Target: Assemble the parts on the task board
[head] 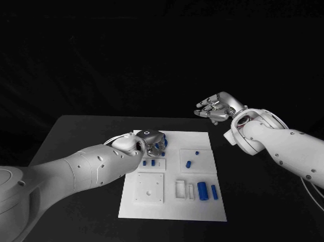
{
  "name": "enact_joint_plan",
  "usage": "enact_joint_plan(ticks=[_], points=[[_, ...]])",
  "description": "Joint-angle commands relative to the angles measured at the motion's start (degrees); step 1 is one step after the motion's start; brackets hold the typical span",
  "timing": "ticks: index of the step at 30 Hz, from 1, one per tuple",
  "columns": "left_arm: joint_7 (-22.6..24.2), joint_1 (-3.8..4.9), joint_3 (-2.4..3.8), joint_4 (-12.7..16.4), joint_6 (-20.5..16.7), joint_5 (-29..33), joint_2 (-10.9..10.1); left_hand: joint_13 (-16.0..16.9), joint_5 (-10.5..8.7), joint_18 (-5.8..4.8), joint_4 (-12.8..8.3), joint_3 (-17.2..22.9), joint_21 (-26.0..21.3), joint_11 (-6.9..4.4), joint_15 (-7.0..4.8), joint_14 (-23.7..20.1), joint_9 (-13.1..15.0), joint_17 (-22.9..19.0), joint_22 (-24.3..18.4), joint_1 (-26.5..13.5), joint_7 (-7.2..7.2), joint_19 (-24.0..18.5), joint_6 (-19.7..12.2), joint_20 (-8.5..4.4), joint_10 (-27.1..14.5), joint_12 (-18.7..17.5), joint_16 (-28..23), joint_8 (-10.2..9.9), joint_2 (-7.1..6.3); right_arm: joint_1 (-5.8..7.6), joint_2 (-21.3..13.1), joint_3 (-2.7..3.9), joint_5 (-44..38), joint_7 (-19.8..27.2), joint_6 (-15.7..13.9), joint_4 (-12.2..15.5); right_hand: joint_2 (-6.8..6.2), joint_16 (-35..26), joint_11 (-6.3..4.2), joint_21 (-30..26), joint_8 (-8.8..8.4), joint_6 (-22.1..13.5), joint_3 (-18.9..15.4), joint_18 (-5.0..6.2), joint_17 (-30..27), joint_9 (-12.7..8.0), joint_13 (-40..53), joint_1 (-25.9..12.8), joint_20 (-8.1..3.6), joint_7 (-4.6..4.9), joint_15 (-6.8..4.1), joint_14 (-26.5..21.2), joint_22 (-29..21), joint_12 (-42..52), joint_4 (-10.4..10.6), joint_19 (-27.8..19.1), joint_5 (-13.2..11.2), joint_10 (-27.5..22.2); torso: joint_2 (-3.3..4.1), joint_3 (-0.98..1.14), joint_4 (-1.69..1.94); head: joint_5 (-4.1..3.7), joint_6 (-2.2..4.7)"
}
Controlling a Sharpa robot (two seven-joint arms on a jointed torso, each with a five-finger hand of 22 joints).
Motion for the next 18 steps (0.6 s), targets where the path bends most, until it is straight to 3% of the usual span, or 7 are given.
enact_joint_plan(ticks=[1,9,18], points=[[0.1,-0.12,0.03,-0.3,1.6,-0.5,0.2,-0.1,-0.07,0.04,0.0,0.3,0.3,-0.42,-0.45,0.2,-0.1,0.1,1.3,-0.1,-0.26,-0.3,-0.3,-0.3,0.3,-0.4,0.5,-0.2,-0.26,-0.01,0.1,0.02,0.1,0.6,0.0,0.1,-0.42,0.3,0.28,0.0,-0.07,-0.1,0.4,0.29,0.0,-0.1,0.0,-0.2,-0.02,0.3,0.26,-0.1,0.1,-0.2,0.1,0.2,0.3,0.0,-0.03,0.03,0.08,-0.01,-0.04],[0.7,-0.42,0.04,-0.5,2.0,-0.1,0.4,-0.1,-0.12,-0.09,0.0,0.7,1.4,-0.61,-0.58,0.2,-0.1,0.7,1.3,-0.3,-0.63,-0.4,-1.2,-0.46,1.0,-0.4,1.7,-0.3,-0.49,-0.01,0.1,0.02,0.1,0.7,-0.1,0.1,-0.42,0.3,0.29,-0.2,-0.08,0.0,0.3,0.29,-0.1,-0.1,0.0,-0.3,-0.02,0.29,0.27,-0.1,0.0,-0.3,0.1,0.2,0.2,0.0,-0.05,0.03,0.07,0.01,-0.1],[0.9,-0.76,0.06,-1.1,1.7,0.4,0.9,-0.1,-1.49,-0.21,0.6,-0.7,0.6,-0.55,-0.52,0.2,-0.2,0.4,1.0,-0.1,-0.64,-0.2,-3.6,-0.33,0.2,-0.3,1.5,-0.3,-0.93,0.0,0.2,0.02,0.1,0.7,-0.1,0.1,-0.4,0.3,0.29,-0.5,-0.07,0.0,0.2,0.31,-0.2,-0.1,-0.1,-0.2,-0.01,0.27,0.27,-0.2,0.0,-0.3,0.2,0.2,0.1,0.0,0.05,0.06,0.02,-0.09,-0.01]])
